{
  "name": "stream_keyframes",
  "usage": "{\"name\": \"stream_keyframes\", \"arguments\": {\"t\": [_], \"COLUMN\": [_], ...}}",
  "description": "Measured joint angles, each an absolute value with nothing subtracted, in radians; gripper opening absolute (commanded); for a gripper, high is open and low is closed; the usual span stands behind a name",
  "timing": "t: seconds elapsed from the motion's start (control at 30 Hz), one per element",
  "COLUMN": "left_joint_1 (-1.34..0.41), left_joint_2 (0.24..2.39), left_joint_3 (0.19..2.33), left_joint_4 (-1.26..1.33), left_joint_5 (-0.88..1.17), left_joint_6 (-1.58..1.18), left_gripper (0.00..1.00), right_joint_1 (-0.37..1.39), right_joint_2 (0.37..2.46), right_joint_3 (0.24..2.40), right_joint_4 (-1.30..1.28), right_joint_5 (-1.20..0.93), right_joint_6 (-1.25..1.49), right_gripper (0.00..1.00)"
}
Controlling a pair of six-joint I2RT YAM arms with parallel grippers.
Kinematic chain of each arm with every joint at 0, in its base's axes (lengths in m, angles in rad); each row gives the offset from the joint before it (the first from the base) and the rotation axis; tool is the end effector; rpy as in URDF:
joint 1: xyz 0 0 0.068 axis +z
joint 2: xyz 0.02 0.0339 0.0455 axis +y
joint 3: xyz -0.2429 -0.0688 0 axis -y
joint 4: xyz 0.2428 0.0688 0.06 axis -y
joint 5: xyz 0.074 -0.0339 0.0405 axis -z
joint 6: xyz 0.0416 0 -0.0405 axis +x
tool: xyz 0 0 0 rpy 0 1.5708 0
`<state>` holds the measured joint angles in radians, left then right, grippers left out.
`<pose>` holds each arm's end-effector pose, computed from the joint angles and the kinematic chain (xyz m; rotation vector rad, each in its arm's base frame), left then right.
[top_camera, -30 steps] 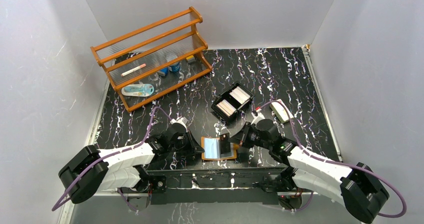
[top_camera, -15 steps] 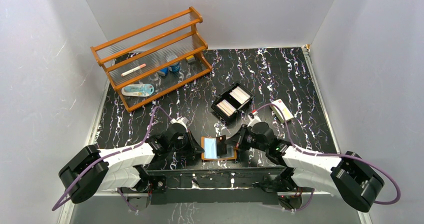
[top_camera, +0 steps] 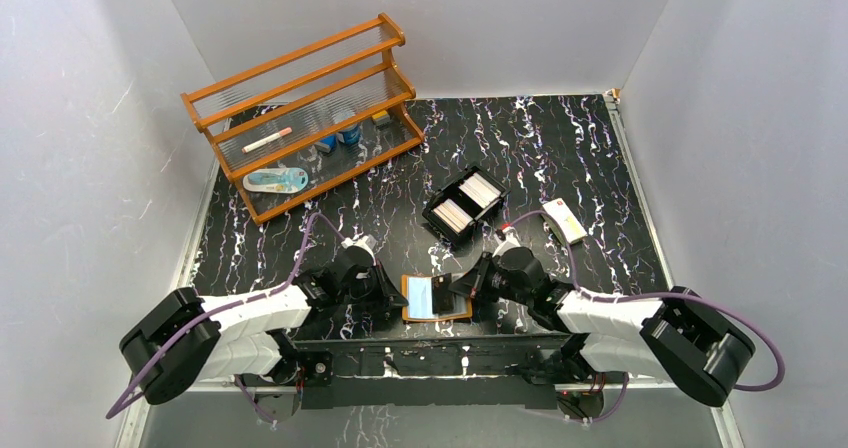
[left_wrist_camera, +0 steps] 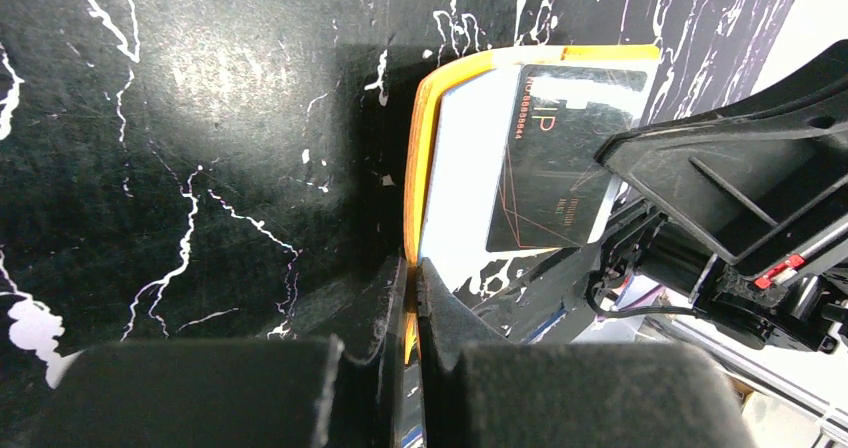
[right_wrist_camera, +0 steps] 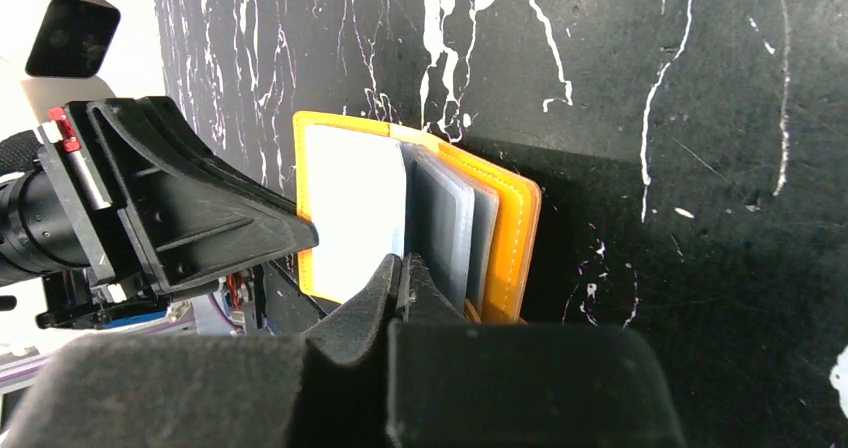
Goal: Put the credit cards into the card holder
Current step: Insert the credit card into the card holder.
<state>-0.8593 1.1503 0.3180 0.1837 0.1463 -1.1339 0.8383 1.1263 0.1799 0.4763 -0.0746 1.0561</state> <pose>0.1393 -0.1709 0.1265 -0.2536 2.5044 -1.1495 0.1375 0.1576 0.1186 0.1963 2.2766 1.1877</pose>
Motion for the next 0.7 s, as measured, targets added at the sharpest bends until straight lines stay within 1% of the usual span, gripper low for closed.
{"name": "stream_keyframes", "arguments": {"t": [0.7], "left_joint_1": [-0.859], "left_joint_2": [1.175], "left_joint_3": [0.318], "left_joint_4": [0.185], "left_joint_5": [0.151], "left_joint_6": [-1.134], "left_gripper": [0.00], "right_joint_1": [0.881], "right_joint_2": [1.247], "right_joint_3": [0.161], "right_joint_4": [0.615], "right_joint_5": [-0.073], "right_joint_6": [1.013], "right_gripper": [0.00]}}
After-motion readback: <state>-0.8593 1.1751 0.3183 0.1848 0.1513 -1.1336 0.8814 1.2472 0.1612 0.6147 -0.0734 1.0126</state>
